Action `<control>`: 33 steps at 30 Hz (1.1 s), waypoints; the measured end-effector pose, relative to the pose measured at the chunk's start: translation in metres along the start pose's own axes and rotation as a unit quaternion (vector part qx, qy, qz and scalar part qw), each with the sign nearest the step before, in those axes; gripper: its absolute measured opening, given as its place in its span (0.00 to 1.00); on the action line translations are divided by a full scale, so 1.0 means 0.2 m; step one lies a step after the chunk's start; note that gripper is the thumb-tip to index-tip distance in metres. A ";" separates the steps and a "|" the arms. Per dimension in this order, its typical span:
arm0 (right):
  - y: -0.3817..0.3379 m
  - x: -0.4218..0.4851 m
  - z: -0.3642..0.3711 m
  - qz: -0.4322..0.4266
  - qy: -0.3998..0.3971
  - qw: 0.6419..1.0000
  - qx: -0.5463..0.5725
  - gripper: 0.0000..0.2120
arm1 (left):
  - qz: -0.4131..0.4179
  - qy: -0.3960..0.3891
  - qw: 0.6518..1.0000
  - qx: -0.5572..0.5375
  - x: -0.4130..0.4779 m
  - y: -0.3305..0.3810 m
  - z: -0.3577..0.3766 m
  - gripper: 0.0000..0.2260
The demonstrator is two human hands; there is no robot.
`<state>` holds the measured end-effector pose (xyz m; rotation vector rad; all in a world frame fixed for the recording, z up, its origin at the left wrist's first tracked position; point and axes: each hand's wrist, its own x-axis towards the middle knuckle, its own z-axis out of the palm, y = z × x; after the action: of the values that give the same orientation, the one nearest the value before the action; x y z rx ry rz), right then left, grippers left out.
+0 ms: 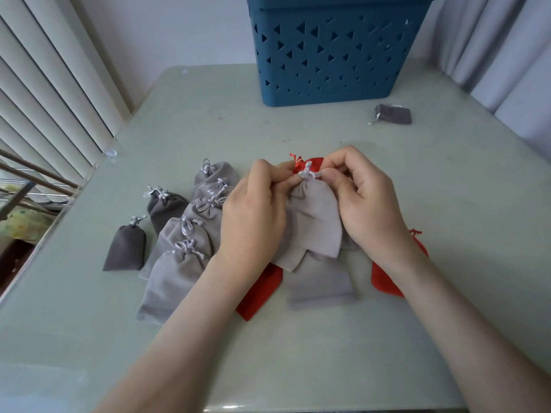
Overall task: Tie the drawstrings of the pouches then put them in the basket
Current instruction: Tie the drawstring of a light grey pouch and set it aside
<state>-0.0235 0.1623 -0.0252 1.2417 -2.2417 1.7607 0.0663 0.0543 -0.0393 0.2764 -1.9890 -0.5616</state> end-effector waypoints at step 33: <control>0.10 0.28 -0.30 0.179 -0.072 0.973 -0.128 0.05 | -0.248 -0.285 0.926 -0.018 0.46 0.14 0.08 0.10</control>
<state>-0.1001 0.1815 0.0075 0.9904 -2.8164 1.4385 0.0106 0.0439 0.0403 0.6652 -2.4734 -1.0986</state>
